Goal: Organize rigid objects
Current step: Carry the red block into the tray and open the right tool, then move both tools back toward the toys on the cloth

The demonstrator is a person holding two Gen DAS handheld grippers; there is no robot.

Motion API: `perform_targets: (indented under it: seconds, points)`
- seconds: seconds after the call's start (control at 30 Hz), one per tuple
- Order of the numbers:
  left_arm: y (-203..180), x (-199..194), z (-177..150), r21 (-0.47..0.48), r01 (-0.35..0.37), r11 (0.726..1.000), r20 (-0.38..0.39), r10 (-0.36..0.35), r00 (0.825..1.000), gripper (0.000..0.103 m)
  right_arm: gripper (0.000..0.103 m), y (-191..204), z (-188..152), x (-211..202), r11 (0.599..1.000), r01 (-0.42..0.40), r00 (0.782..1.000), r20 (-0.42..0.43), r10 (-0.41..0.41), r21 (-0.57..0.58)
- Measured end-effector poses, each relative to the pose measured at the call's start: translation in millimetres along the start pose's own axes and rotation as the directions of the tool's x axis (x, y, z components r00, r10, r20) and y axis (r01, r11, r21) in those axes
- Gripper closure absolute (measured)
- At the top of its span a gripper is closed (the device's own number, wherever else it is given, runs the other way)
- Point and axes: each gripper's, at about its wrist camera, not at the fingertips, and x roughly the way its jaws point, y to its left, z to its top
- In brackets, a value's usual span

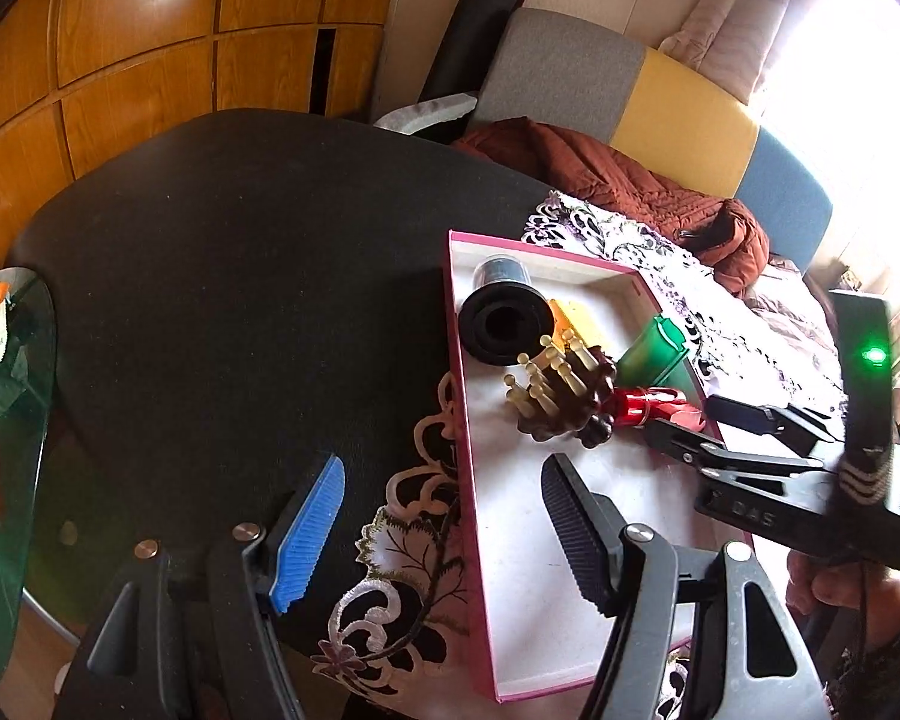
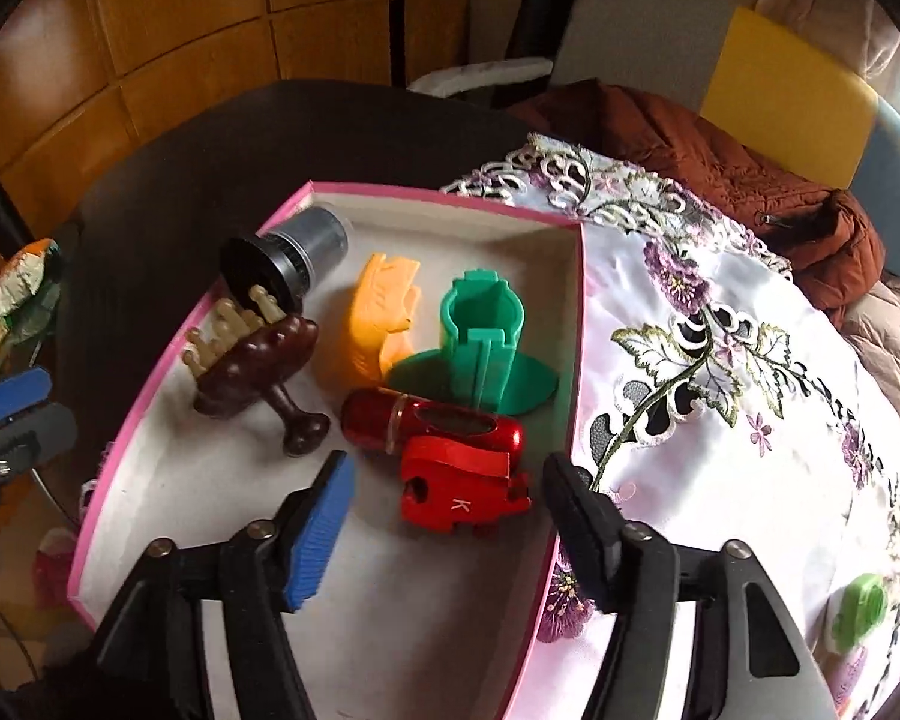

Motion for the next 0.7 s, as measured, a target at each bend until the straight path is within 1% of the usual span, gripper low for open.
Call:
perform_targets:
  seconds: [0.07, 0.13, 0.2, 0.37, 0.53, 0.6, 0.7]
  points:
    - [-2, -1, 0, 0.009, -0.002, 1.0, 0.002, 0.002, 1.0, 0.035, 0.023, 1, -2, -11, 1.0, 0.002, 0.999, 0.035, -0.002, 0.005]
    - [-4, -1, -1, 0.018, -0.006, 1.0, 0.006, 0.006, 1.0, 0.035, 0.022, -2, -5, -21, 1.0, -0.009, 0.998, 0.059, 0.008, 0.023]
    - [-6, -2, -1, 0.025, -0.008, 1.0, 0.007, 0.008, 1.0, 0.035, 0.018, -7, -9, -31, 0.999, -0.017, 0.997, 0.075, 0.013, 0.045]
    - [-12, -5, -2, 0.041, -0.002, 0.999, 0.013, 0.001, 1.0, 0.035, 0.016, -25, -24, -52, 0.996, -0.011, 0.995, 0.103, 0.002, 0.088]
    - [-20, -9, -3, 0.058, 0.011, 0.998, 0.019, -0.012, 1.0, 0.035, 0.014, -57, -42, -75, 0.988, 0.033, 0.989, 0.136, -0.054, 0.153]
    - [-25, -10, -3, 0.076, 0.015, 0.997, 0.02, -0.017, 1.0, 0.035, 0.012, -73, -49, -83, 0.981, 0.06, 0.985, 0.147, -0.088, 0.183]
    - [-34, -12, -4, 0.106, 0.016, 0.994, 0.024, -0.019, 1.0, 0.035, 0.011, -102, -61, -95, 0.967, 0.104, 0.979, 0.148, -0.141, 0.231]
